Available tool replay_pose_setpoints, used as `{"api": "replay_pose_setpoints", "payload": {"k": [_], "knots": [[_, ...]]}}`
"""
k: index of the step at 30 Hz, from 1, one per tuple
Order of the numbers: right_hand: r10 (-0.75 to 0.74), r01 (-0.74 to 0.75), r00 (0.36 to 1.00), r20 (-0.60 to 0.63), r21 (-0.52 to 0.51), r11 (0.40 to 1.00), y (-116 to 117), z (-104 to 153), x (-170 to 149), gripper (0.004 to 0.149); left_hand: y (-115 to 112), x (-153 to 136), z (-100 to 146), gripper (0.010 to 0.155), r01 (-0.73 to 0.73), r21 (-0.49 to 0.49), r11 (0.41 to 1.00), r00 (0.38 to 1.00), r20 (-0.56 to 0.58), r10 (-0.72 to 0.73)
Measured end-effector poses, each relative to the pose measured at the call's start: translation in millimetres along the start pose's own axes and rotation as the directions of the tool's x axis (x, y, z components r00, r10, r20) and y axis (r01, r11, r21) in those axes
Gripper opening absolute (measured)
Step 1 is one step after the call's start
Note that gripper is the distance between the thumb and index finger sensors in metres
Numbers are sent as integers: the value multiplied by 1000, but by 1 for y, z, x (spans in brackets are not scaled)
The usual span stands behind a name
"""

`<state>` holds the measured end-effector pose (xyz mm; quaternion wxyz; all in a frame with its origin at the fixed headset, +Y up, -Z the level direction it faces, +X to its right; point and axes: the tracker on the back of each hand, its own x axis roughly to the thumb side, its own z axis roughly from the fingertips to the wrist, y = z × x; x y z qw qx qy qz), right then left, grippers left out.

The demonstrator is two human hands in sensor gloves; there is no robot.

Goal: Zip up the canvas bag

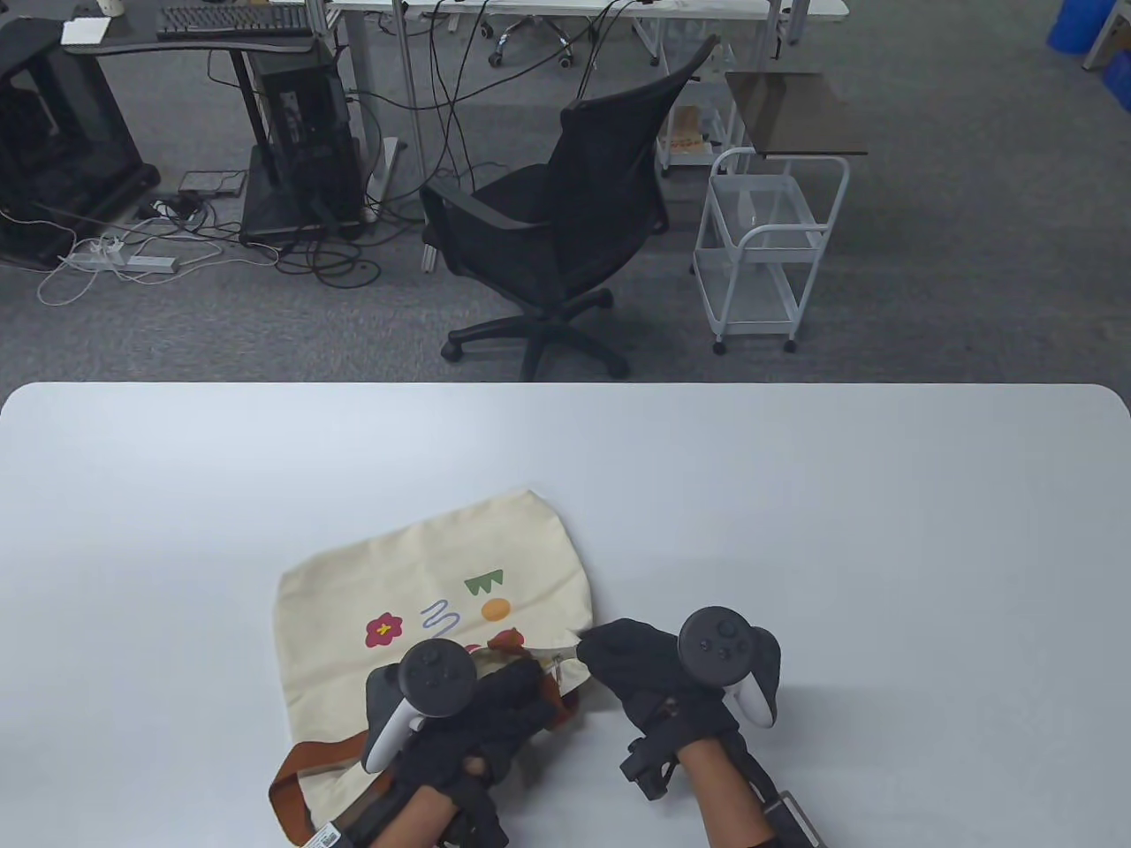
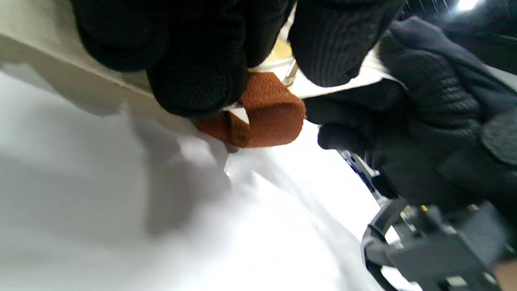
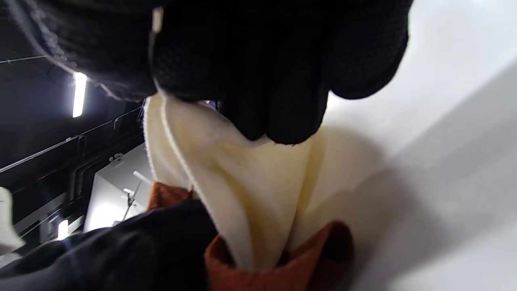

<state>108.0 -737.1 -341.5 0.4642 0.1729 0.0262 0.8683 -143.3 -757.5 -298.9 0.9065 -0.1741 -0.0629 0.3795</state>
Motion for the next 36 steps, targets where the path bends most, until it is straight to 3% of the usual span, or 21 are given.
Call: {"api": "replay_pose_setpoints", "payload": {"k": [9, 14, 19, 21, 24, 27, 32, 34, 36], "knots": [[-158, 158, 987, -8, 137, 978, 19, -5, 1, 42, 3, -2, -1, 60, 26, 87, 996, 999, -23, -24], [-269, 269, 963, -24, 151, 951, 23, -4, -3, 43, 10, -2, 3, 49, 23, 159, 987, 999, -34, -17], [-236, 232, 972, 13, 142, 962, 18, -4, 1, 43, 15, -2, 2, 40, -28, 176, 984, 999, 35, 22], [-256, 252, 967, 15, 124, 960, 18, -2, 2, 43, 15, 0, 2, 43, -33, 142, 989, 998, 63, 24], [-227, 223, 974, 17, 127, 966, 20, -2, 2, 43, 11, 3, 4, 66, -28, 113, 993, 997, 76, 19], [-268, 265, 963, 10, 124, 956, 25, 0, 2, 43, 12, 5, 5, 60, 43, 191, 981, 996, 65, -56], [-292, 289, 956, 6, 124, 949, 26, 0, 1, 43, 13, 1, 4, 48, 12, 187, 982, 996, 85, -28], [-267, 264, 963, 17, 113, 958, 22, 1, 2, 43, 15, 1, 4, 44, 29, 186, 982, 994, 96, -48], [-152, 149, 987, 45, 59, 987, 16, 5, 6, 43, 21, 1, 5, 42, 79, 241, 967, 988, 108, -108]]}}
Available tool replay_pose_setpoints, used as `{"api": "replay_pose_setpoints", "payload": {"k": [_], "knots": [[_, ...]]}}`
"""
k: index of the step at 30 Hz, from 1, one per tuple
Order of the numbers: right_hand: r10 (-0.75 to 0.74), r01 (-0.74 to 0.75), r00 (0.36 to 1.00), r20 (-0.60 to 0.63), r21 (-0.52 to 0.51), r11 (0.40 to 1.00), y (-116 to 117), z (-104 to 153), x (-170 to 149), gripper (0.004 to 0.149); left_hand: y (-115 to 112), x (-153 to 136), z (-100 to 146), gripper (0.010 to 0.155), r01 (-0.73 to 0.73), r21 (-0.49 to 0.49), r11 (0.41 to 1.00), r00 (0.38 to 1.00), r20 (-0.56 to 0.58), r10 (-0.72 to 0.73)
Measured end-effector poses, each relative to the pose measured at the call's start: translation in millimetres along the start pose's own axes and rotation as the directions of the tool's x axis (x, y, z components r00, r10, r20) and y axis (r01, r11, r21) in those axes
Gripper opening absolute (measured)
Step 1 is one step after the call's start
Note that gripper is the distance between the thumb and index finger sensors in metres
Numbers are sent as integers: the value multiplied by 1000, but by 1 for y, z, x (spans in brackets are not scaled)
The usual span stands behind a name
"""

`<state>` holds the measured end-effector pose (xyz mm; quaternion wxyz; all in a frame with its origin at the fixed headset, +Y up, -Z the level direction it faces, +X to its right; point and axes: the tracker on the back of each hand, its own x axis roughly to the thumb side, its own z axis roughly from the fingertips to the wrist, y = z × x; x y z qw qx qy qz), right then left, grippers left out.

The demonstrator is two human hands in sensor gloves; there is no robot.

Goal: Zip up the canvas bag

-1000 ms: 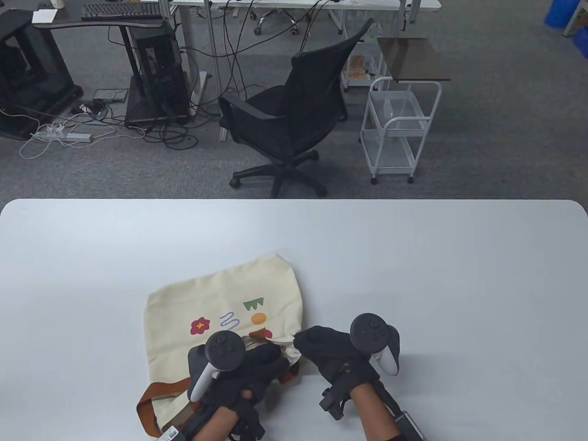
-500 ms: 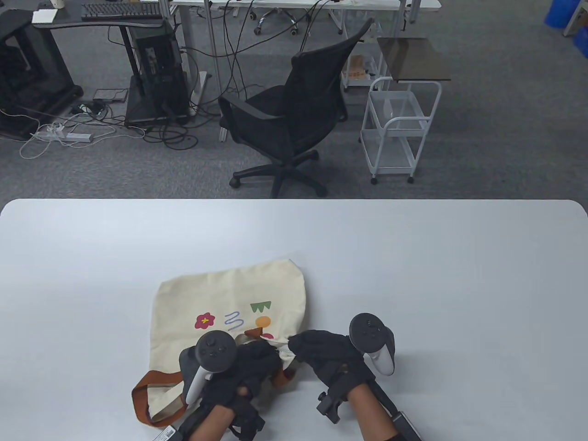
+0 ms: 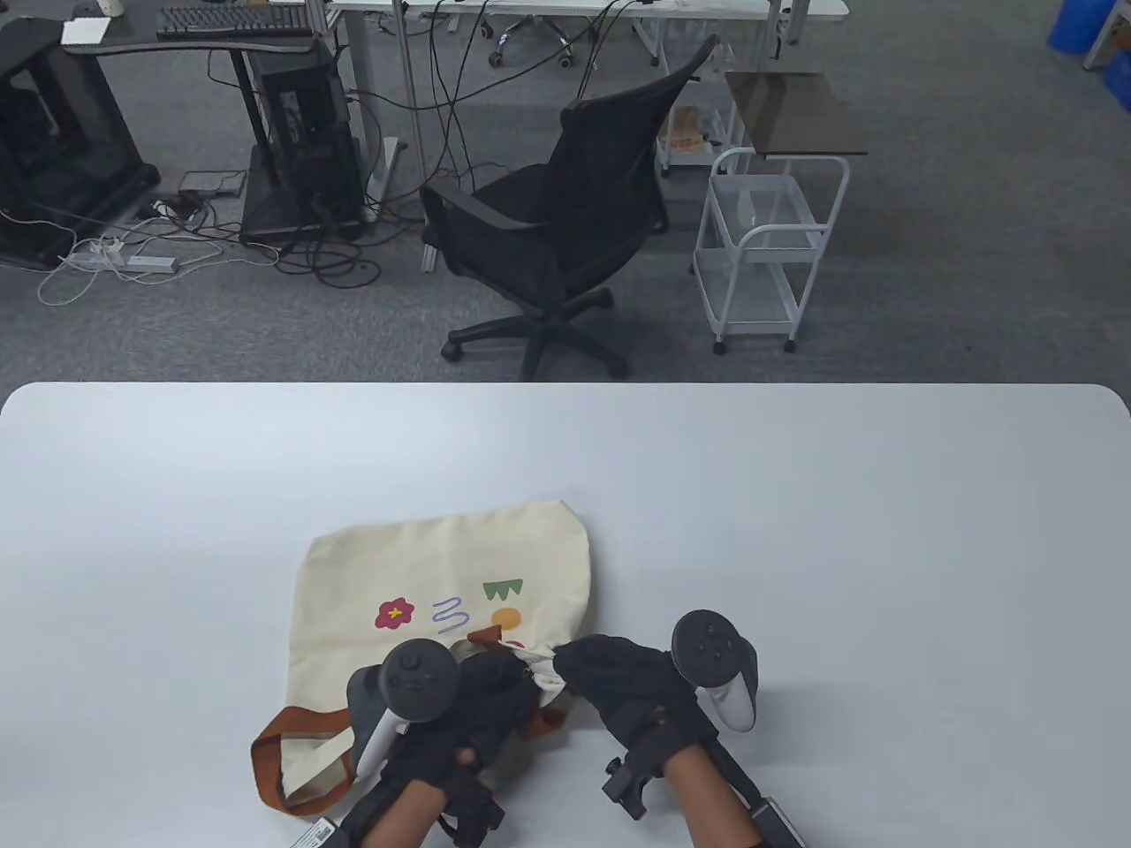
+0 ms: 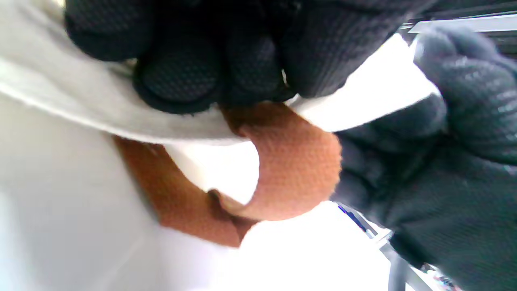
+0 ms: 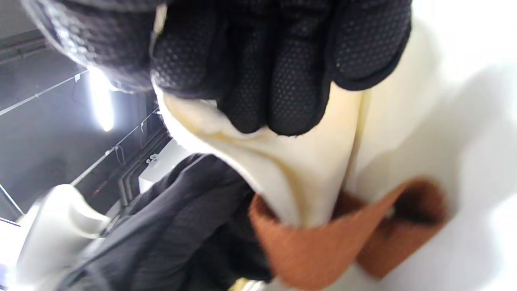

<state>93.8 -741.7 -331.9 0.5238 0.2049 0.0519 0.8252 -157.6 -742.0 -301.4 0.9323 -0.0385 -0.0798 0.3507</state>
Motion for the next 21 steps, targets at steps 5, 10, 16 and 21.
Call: {"api": "replay_pose_setpoints", "payload": {"k": [5, 10, 16, 21], "knots": [[285, -284, 958, 18, -31, 958, -4, 7, 8, 44, 27, -7, 3, 39, 285, 93, 954, 955, -107, -275], [324, -323, 946, 5, -57, 945, -7, 8, 6, 43, 65, -33, 11, 38, 464, 188, 866, 862, -320, -393], [354, -355, 935, -29, -77, 932, -13, 11, -1, 43, 112, -76, 24, 38, 531, 278, 800, 763, -569, -309], [328, -333, 943, -61, -92, 938, -21, 10, -9, 42, 134, -101, 35, 37, 449, 343, 825, 768, -621, -160]]}}
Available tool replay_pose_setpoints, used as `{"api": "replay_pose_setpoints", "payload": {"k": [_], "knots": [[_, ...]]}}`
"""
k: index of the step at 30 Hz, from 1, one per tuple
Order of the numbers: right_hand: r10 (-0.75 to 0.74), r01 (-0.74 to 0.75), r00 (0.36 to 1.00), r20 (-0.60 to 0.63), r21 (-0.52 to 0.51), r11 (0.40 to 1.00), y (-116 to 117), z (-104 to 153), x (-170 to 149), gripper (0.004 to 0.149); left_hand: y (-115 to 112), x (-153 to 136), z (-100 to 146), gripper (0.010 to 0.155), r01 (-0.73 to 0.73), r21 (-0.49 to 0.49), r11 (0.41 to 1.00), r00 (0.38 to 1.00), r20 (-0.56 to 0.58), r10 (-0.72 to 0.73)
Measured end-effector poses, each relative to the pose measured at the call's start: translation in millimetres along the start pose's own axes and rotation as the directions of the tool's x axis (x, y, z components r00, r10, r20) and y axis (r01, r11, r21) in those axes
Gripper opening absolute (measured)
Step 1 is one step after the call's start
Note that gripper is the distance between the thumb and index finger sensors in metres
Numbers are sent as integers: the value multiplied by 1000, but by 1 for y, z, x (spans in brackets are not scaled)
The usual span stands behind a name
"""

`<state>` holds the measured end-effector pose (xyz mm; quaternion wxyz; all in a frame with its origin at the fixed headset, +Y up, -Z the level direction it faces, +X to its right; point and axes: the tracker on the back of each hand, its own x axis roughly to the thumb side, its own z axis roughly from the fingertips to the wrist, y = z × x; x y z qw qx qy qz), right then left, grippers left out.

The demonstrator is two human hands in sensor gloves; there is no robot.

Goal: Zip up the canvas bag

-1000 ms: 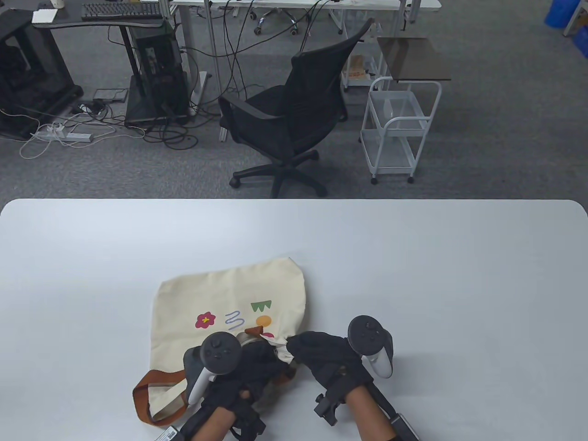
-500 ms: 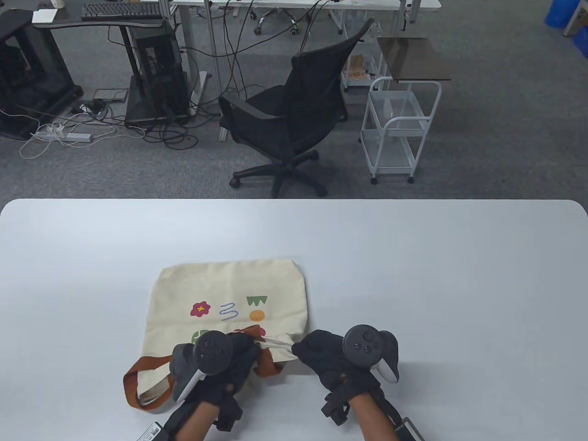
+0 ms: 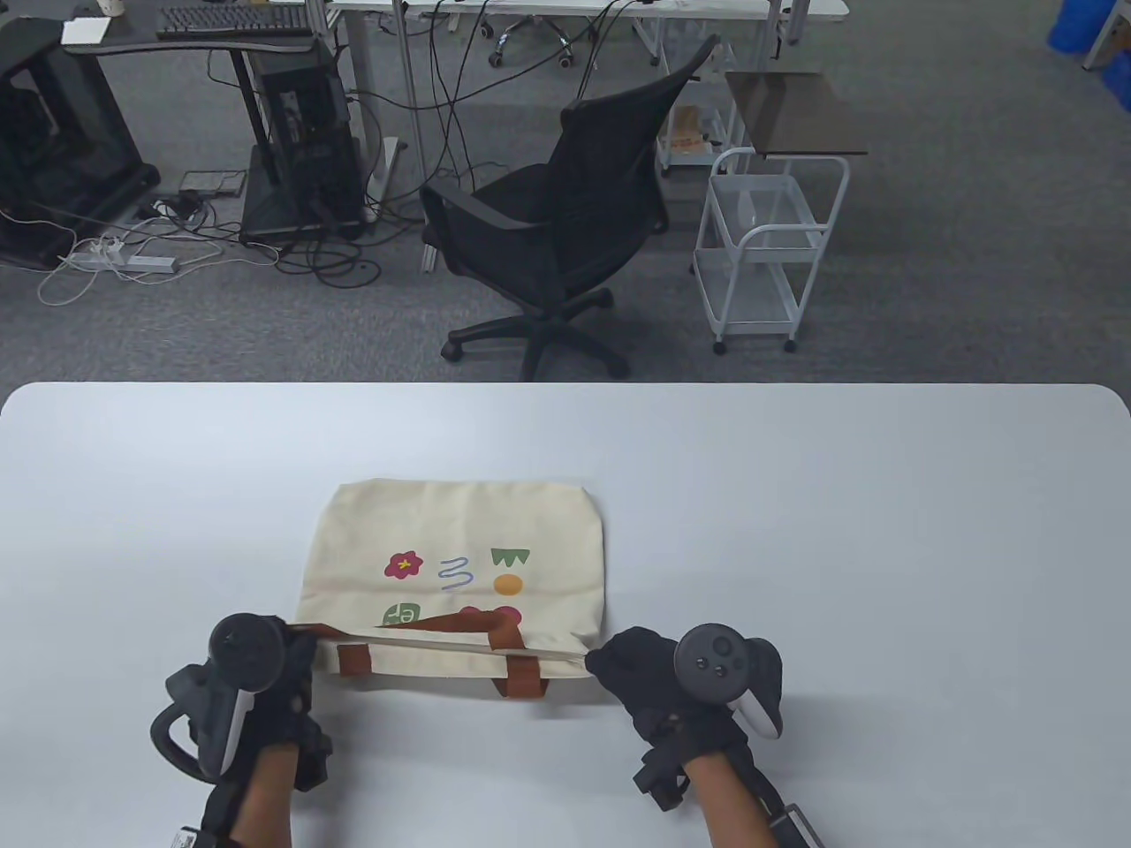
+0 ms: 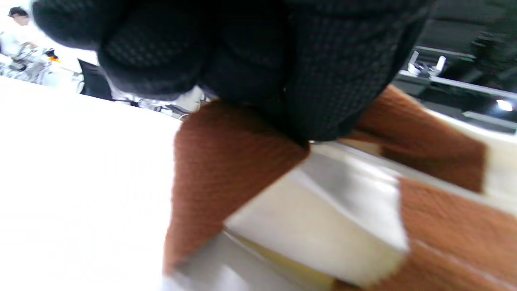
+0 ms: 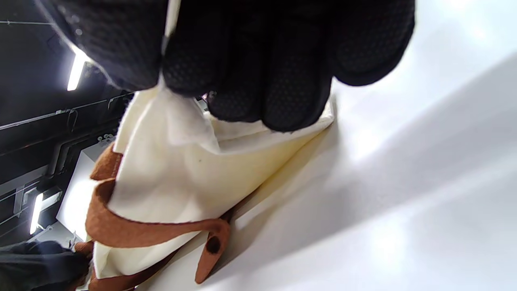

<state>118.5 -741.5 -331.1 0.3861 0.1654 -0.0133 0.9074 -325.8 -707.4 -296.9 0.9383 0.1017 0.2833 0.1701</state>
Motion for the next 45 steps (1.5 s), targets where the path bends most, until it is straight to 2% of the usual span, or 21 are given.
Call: {"api": "replay_pose_setpoints", "payload": {"k": [2, 9, 10, 12, 14, 16, 20, 25, 29, 34, 36, 38, 41, 42, 45], "knots": [[-4, 4, 1000, 0, 0, 1000, -2, 0, 0, 42, 4, -3, -1, 36, -44, -21, 999, 999, -16, 44], [26, -26, 999, 20, -39, 999, -4, 2, 5, 41, 8, 1, 5, 37, -36, 19, 999, 999, 13, 35], [54, -53, 998, 28, -36, 998, -4, 3, 7, 41, 8, 2, 6, 38, -13, -4, 1000, 1000, 19, 13], [117, -117, 992, 38, -9, 993, -2, 4, 11, 41, 9, 2, 8, 38, -58, 29, 998, 998, 32, 57], [192, -194, 980, 50, 42, 980, 2, 4, 16, 41, 9, 2, 7, 38, -59, 16, 998, 998, 29, 58], [286, -291, 956, 62, 108, 951, 7, 3, 20, 40, 10, 1, 8, 38, -69, 23, 997, 997, 31, 68], [474, -486, 874, 111, 242, 840, 29, 3, 32, 40, 9, 0, 7, 37, -75, 8, 997, 997, 28, 75], [564, -587, 809, 166, 288, 757, 49, 3, 42, 40, 10, -5, 7, 37, -97, 18, 995, 995, 2, 97], [593, -623, 781, 193, 297, 724, 58, 3, 47, 41, 11, -7, 6, 37, -92, 15, 996, 996, -12, 92], [596, -623, 781, 188, 303, 721, 59, 4, 48, 41, 4, -15, 4, 38, -8, -80, 997, 998, -70, 2], [590, -616, 786, 185, 308, 725, 58, 4, 47, 42, 0, -22, -1, 38, 2, -216, 976, 992, -122, -29], [591, -619, 784, 188, 305, 724, 58, 4, 47, 42, 0, -28, -6, 37, -2, -258, 966, 990, -134, -33], [604, -632, 773, 194, 303, 713, 59, 4, 48, 42, 5, -39, -13, 38, 1, -374, 928, 985, -159, -65], [605, -634, 772, 195, 302, 712, 59, 4, 48, 42, 11, -45, -14, 39, -23, -383, 924, 985, -168, -45], [604, -633, 773, 194, 303, 712, 59, 3, 49, 42, 28, -57, -15, 39, -100, -292, 951, 978, -205, 40]]}}
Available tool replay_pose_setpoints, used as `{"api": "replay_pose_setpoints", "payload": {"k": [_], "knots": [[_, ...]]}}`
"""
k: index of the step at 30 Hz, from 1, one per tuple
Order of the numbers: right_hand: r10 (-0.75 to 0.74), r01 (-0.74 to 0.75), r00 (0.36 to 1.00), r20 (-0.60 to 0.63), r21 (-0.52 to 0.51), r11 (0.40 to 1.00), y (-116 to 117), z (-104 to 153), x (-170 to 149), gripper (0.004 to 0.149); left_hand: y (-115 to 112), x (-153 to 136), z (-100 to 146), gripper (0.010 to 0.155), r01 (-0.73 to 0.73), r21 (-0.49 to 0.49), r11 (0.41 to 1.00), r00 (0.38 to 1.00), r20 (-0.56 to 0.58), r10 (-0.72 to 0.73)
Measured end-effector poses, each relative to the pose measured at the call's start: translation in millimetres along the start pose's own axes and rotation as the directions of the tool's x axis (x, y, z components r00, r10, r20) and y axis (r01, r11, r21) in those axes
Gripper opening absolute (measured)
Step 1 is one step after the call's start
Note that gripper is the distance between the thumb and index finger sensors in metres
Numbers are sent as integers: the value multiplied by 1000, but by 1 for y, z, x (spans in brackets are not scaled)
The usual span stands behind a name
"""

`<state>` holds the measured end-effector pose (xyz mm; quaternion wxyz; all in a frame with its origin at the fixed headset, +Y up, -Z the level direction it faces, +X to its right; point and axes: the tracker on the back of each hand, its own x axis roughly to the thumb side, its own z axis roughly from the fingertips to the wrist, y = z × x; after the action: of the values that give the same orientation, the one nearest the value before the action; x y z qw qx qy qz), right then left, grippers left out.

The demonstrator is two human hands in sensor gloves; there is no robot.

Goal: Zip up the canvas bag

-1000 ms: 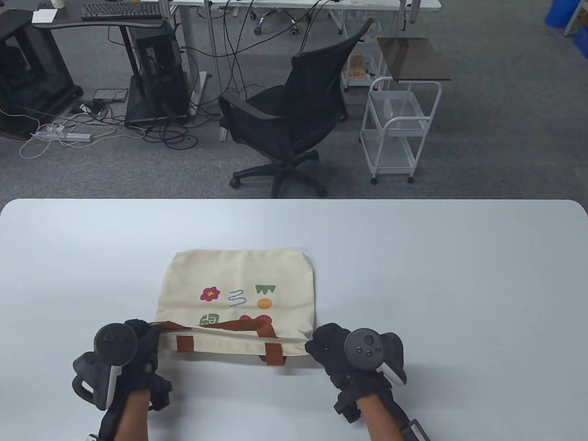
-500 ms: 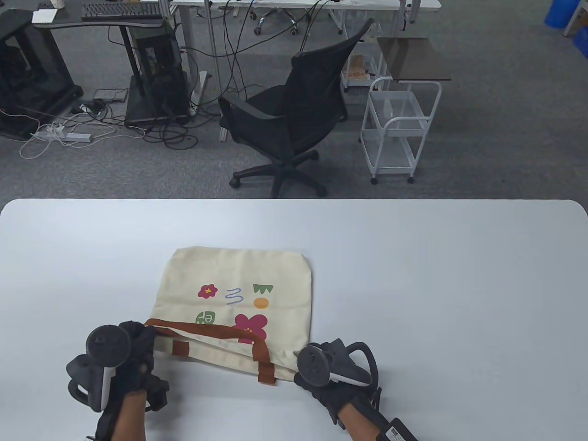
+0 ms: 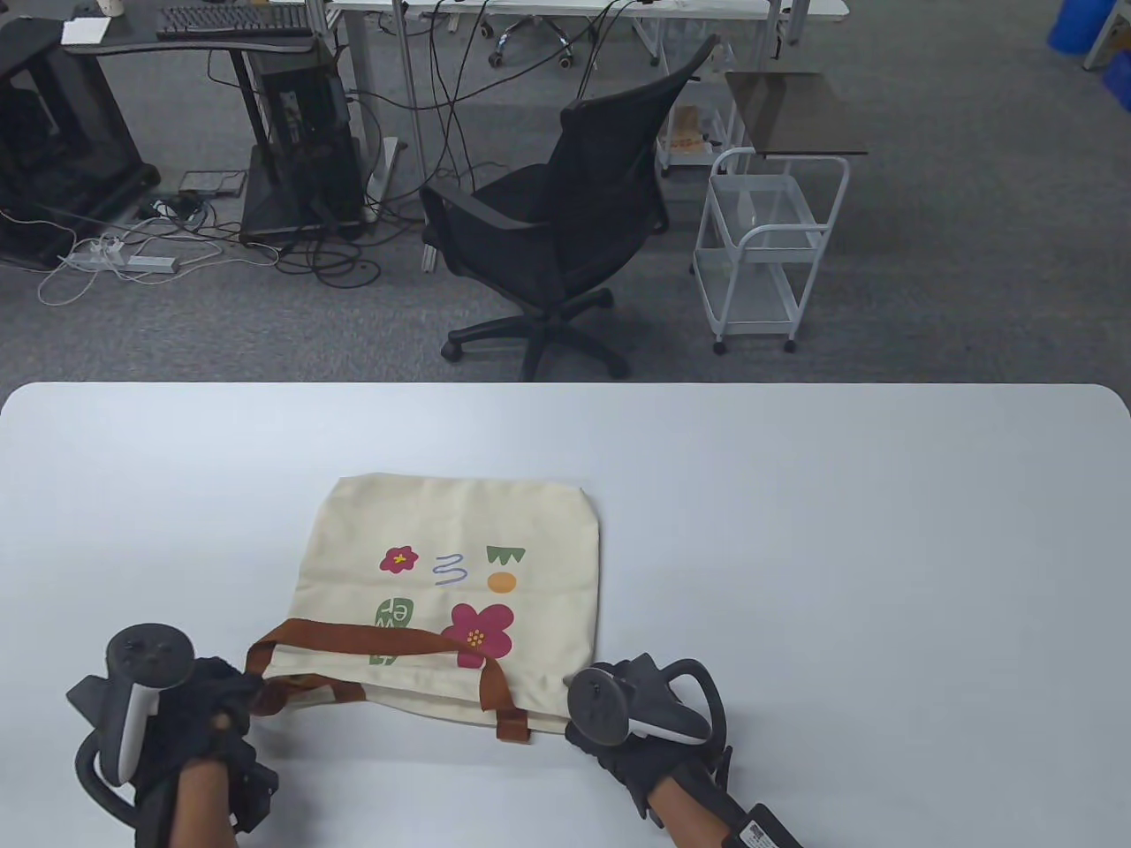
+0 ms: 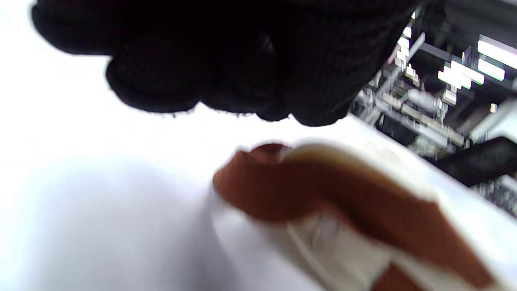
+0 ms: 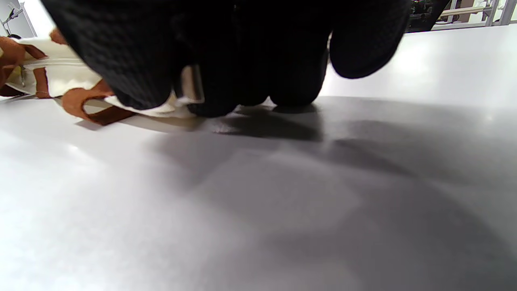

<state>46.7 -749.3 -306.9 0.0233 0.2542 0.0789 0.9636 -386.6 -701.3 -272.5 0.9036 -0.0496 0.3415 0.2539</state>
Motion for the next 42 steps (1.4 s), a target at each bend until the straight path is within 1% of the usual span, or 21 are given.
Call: {"api": "replay_pose_setpoints", "payload": {"k": [1, 2, 3, 4, 6, 8, 9, 11, 12, 14, 16, 18, 19, 20, 22, 23, 26, 29, 31, 34, 42], "knots": [[1, -1, 1000, -1, -1, 1000, 0, 0, 0, 42, 8, -4, 4, 39, -42, 53, 998, 999, 22, 41], [3, -3, 1000, -2, -1, 1000, 0, 0, 0, 42, 14, -5, 10, 40, -104, 146, 984, 993, 68, 95], [6, -6, 1000, -5, -2, 1000, -1, 0, 0, 42, 17, -5, 13, 41, -159, 212, 964, 983, 127, 134], [5, -5, 1000, -8, -8, 1000, -3, 1, -1, 42, 20, -3, 19, 42, -254, 286, 924, 954, 230, 191], [-5, 5, 1000, -13, -30, 1000, -9, 4, -4, 43, 22, 3, 29, 45, -383, 328, 864, 892, 376, 252], [-39, 37, 999, -23, -95, 995, -22, 12, -12, 46, 22, 13, 41, 48, -422, 311, 852, 838, 493, 235], [-58, 54, 998, -28, -129, 990, -29, 16, -15, 47, 21, 17, 45, 49, -419, 304, 856, 823, 526, 216], [-103, 89, 994, -45, -240, 967, -46, 30, -26, 50, 19, 27, 54, 51, -392, 290, 873, 808, 563, 176], [-124, 101, 991, -58, -302, 948, -54, 37, -33, 51, 16, 31, 58, 55, -377, 270, 886, 800, 577, 165], [-155, 110, 984, -86, -392, 913, -65, 50, -45, 55, 7, 39, 65, 62, -371, 244, 896, 787, 594, 164], [-171, 94, 976, -132, -453, 886, -70, 59, -58, 60, -4, 52, 67, 65, -298, 174, 939, 768, 628, 127], [-173, 69, 968, -182, -470, 880, -71, 62, -69, 63, -18, 63, 65, 71, -170, 90, 981, 753, 654, 70], [-170, 56, 964, -205, -467, 882, -70, 62, -75, 65, -26, 67, 62, 74, -82, 50, 995, 744, 668, 28], [-169, 52, 961, -218, -460, 886, -68, 61, -78, 68, -32, 70, 59, 77, -18, 32, 999, 738, 675, -8], [-170, 48, 953, -252, -426, 903, -62, 57, -85, 74, -44, 74, 53, 82, 110, 28, 994, 725, 681, -100], [-166, 48, 947, -276, -388, 920, -57, 54, -89, 78, -50, 75, 49, 85, 172, 25, 985, 723, 676, -143], [-144, 45, 933, -331, -288, 957, -40, 41, -99, 88, -65, 76, 36, 92, 255, -44, 966, 729, 665, -162], [-115, 56, 916, -384, -164, 985, -22, 28, -108, 92, -80, 75, 23, 95, 323, -77, 943, 730, 654, -197], [-115, 68, 910, -398, -129, 989, -15, 24, -112, 95, -87, 74, 17, 95, 360, -82, 929, 736, 637, -230], [-110, 79, 910, -400, -93, 993, -14, 22, -112, 96, -89, 76, 17, 96, 376, -71, 924, 731, 635, -249], [-126, 97, 908, -399, -93, 991, -13, 22, -114, 95, -89, 78, 20, 96, 383, -52, 922, 727, 633, -266]]}}
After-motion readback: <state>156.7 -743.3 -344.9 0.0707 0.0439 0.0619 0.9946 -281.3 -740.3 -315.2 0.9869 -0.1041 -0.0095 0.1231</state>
